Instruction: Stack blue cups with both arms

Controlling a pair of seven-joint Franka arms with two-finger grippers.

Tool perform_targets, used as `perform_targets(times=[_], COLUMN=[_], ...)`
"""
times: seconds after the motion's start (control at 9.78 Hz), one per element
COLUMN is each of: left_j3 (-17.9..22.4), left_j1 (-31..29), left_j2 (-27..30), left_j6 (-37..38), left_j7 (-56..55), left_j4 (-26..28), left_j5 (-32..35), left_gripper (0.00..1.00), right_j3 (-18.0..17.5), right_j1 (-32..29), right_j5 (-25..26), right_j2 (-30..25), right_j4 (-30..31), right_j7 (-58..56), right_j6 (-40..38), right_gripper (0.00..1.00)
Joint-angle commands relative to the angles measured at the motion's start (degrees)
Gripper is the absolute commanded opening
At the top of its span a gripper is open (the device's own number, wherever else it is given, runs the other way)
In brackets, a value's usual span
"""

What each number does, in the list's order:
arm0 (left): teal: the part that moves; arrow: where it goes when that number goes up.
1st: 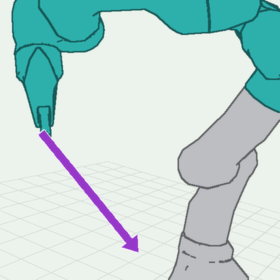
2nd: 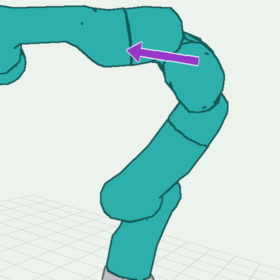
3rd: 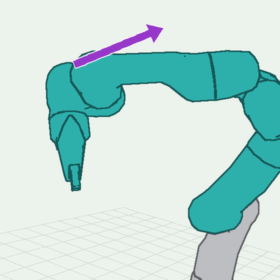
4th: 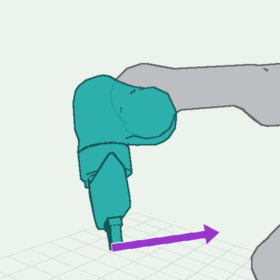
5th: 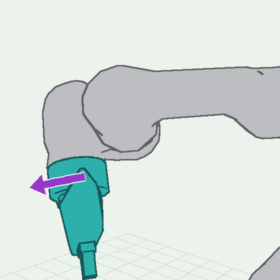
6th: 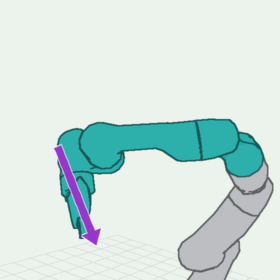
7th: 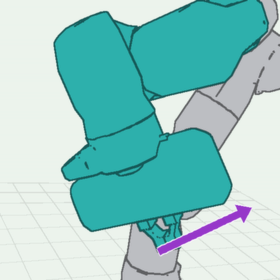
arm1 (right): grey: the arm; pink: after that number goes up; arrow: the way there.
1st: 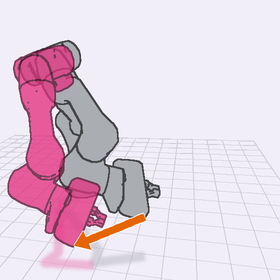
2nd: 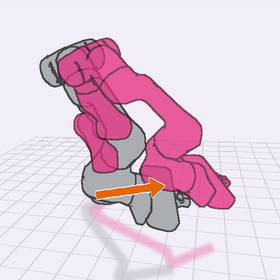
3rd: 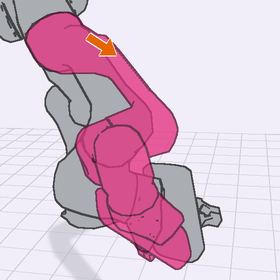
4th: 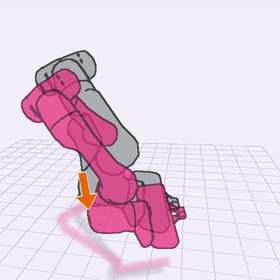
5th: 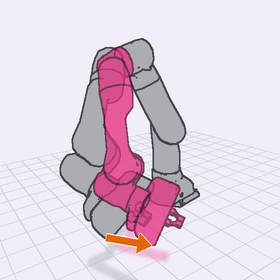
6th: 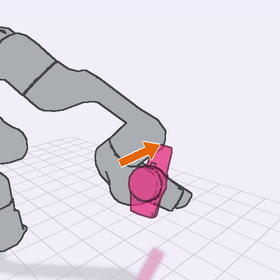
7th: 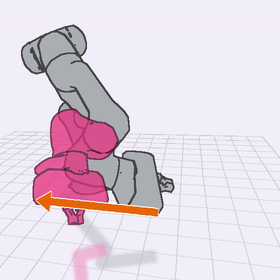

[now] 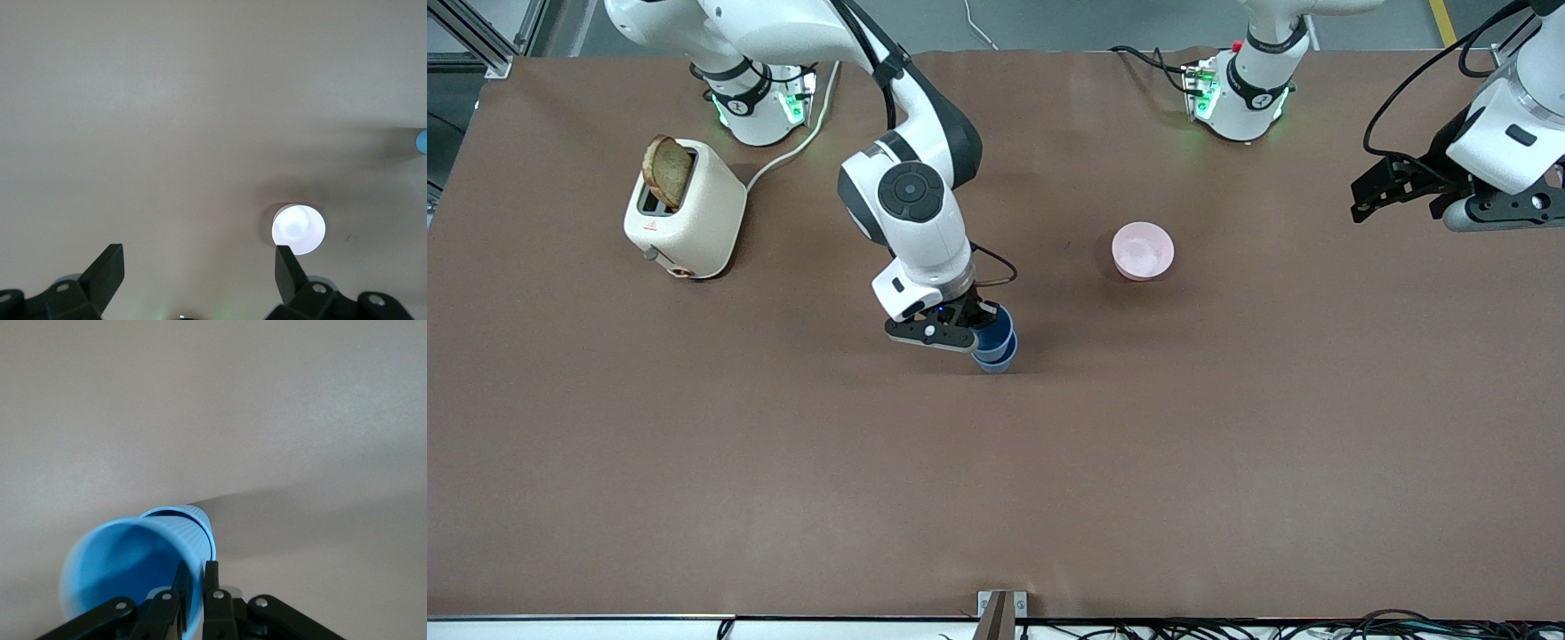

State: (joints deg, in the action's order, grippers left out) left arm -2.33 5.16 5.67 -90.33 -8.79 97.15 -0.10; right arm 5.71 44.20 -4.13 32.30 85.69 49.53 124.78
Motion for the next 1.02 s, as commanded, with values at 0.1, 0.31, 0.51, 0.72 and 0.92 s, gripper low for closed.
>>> perform_targets(times=[0.1, 0.31, 0.51, 0.72, 0.92], left_j3=[0.05, 0.05, -0.04, -0.04, -0.04], left_j1=[-0.59, -0.50, -0.41, -0.41, -0.50], left_j2=[0.22, 0.04, -0.22, -0.22, -0.22], left_j6=[0.24, 0.07, -0.28, -0.28, -0.20], left_j7=[1.32, 1.24, 1.24, 1.24, 1.24], left_j4=[1.03, 0.93, 0.85, 0.94, 1.11], left_j5=[0.19, 0.19, 0.19, 0.19, 0.19], left_gripper=[1.00, 1.00, 1.00, 1.00, 1.00], right_j3=[0.18, 1.40, 8.41, 15.18, 20.98], right_j1=[0.19, -1.30, -1.48, -3.14, -3.50], right_j5=[1.40, 1.66, 3.93, 4.48, 4.48], right_j2=[0.22, -3.96, -11.43, -18.47, -23.05], right_j4=[-1.23, -1.49, -1.50, -1.41, -1.49], right_j7=[1.36, 1.18, -0.91, -3.72, -8.21], right_j6=[-0.41, -3.12, -10.05, -18.13, -22.09], right_gripper=[1.00, 1.00, 1.00, 1.00, 1.00])
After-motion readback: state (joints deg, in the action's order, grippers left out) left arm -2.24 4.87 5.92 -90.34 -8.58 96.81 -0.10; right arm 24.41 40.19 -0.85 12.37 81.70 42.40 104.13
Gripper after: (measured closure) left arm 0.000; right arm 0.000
